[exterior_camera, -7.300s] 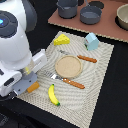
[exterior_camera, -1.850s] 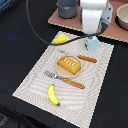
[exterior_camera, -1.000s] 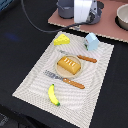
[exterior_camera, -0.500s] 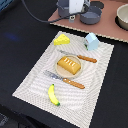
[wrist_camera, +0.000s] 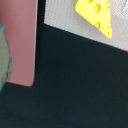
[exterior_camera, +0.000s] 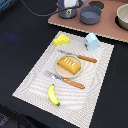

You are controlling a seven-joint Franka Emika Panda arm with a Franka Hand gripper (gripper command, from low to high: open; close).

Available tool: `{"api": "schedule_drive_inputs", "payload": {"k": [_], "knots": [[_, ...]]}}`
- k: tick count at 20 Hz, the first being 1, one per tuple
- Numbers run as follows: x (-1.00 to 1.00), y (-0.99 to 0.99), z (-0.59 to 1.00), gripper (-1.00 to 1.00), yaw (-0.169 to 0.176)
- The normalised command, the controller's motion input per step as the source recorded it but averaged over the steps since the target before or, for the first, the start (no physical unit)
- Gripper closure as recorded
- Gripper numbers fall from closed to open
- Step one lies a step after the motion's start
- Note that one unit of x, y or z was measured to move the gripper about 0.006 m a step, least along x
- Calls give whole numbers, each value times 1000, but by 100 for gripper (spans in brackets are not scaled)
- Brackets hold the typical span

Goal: Interact with the objects in diverse but meaningful ways.

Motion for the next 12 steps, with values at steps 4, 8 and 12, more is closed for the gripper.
{"api": "schedule_drive_inputs", "payload": {"k": [4,8,12], "knots": [[-466,98,-116,-100,-167],[-228,334,-23,-100,-9],[-9,685,0,-100,0]]}}
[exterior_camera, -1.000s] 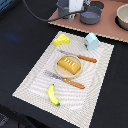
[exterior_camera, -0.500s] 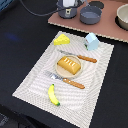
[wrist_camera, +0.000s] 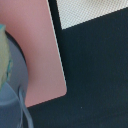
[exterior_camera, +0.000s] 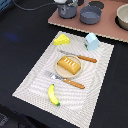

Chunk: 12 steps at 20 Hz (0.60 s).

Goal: Interact with the objects in diverse but meaningful ways.

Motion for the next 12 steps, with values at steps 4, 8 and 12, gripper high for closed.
{"api": "schedule_drive_inputs", "payload": {"k": [4,8,12], "knots": [[0,644,0,-100,0],[3,464,-63,-100,0],[56,237,-106,-100,-42]]}}
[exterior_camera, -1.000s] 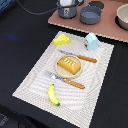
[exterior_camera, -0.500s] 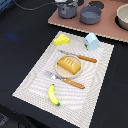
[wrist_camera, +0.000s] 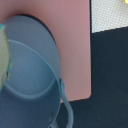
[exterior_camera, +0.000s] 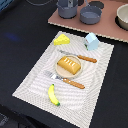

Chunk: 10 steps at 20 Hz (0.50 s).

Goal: Interact with the objects in diverse but meaningful ways.

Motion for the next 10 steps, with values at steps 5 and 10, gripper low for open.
{"api": "schedule_drive_inputs", "payload": {"k": [5,10], "knots": [[31,164,-80,-100,-117],[10,137,-70,-100,-144]]}}
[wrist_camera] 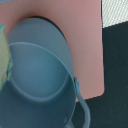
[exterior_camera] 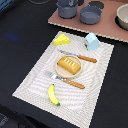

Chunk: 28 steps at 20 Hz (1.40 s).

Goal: Interact with the objects in diverse but meaningful ways.

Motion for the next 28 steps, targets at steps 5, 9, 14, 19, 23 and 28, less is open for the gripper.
{"api": "schedule_drive_inputs", "payload": {"k": [5,9,14,19,23,28], "knots": [[174,201,-42,-100,-92],[514,314,-14,-100,-66],[445,239,-191,-100,-58],[336,100,-253,-100,-64],[208,29,-259,-100,-56],[271,171,-161,-100,-47]]}}
